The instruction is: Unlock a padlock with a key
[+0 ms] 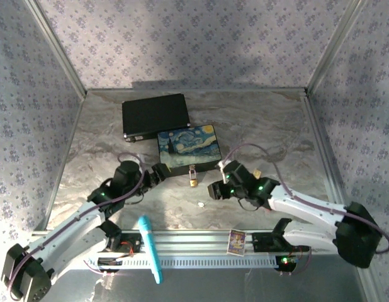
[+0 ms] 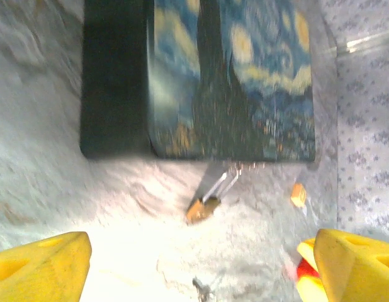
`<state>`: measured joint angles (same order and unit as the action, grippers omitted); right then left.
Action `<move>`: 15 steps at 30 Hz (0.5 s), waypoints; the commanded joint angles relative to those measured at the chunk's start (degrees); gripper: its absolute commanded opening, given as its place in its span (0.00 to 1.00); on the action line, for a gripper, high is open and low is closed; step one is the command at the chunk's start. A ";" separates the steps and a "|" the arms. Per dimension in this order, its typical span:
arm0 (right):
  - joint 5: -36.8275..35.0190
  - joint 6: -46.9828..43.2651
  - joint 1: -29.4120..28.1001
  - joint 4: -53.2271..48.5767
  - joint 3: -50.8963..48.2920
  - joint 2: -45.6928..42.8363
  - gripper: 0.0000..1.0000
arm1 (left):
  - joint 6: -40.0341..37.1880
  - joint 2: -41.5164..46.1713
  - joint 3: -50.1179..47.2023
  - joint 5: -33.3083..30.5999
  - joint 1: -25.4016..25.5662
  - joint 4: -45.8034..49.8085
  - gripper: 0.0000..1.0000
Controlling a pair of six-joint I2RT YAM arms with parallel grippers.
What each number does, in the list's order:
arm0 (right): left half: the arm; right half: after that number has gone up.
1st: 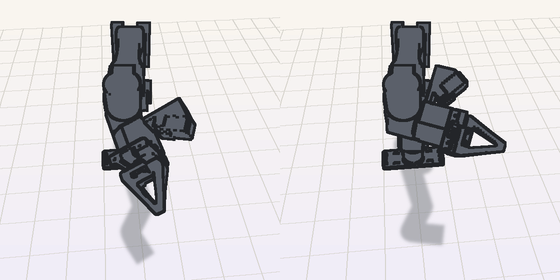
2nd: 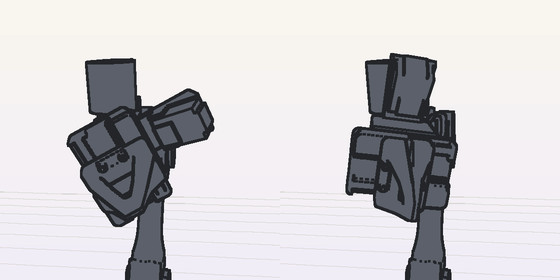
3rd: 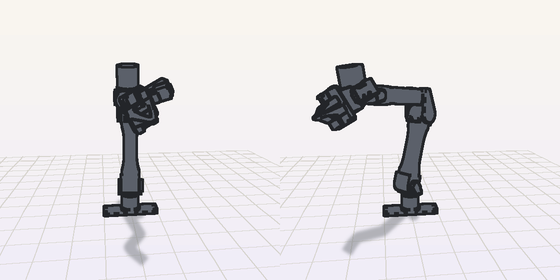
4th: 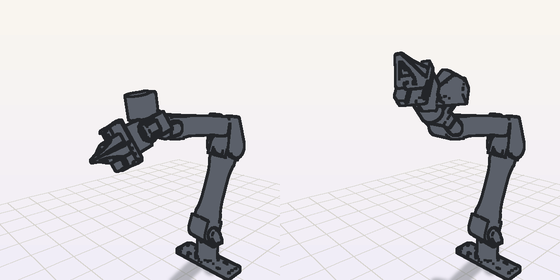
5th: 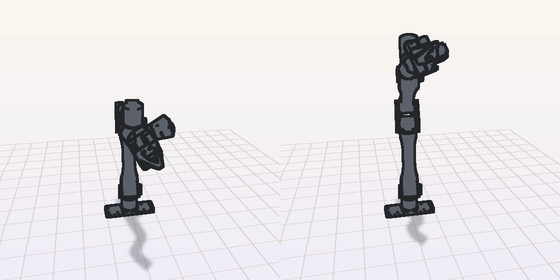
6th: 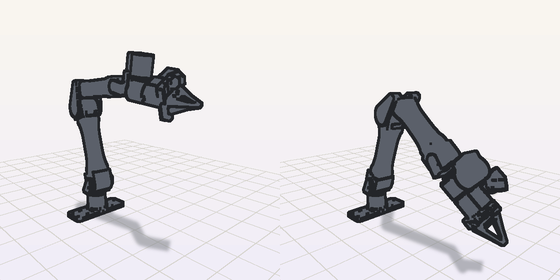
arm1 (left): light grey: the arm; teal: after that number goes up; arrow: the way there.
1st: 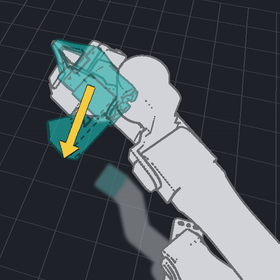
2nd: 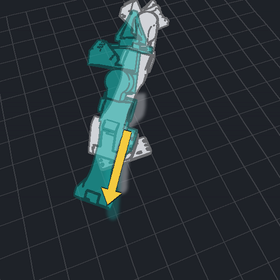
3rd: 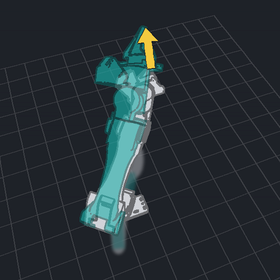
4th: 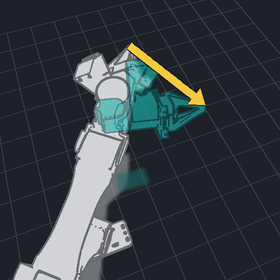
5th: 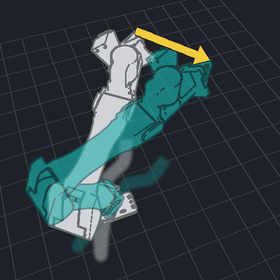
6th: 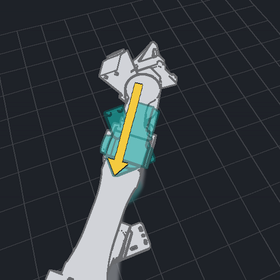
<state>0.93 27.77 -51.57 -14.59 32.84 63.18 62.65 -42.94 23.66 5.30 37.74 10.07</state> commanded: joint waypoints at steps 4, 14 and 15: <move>-5.99 4.52 -7.86 3.94 2.26 9.74 0.53 | 5.83 -0.04 -2.52 -4.10 6.65 -3.68 0.90; -10.28 6.39 -13.90 3.22 7.80 20.72 0.35 | 7.62 -2.23 -5.05 -9.75 12.94 -7.95 0.85; -10.48 6.71 -13.87 3.00 7.97 21.14 0.35 | 7.21 -2.32 -4.90 -9.78 12.95 -7.88 0.85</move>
<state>-6.15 32.67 -65.17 -10.66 39.00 82.91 69.73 -45.45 18.35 -1.34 50.04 4.21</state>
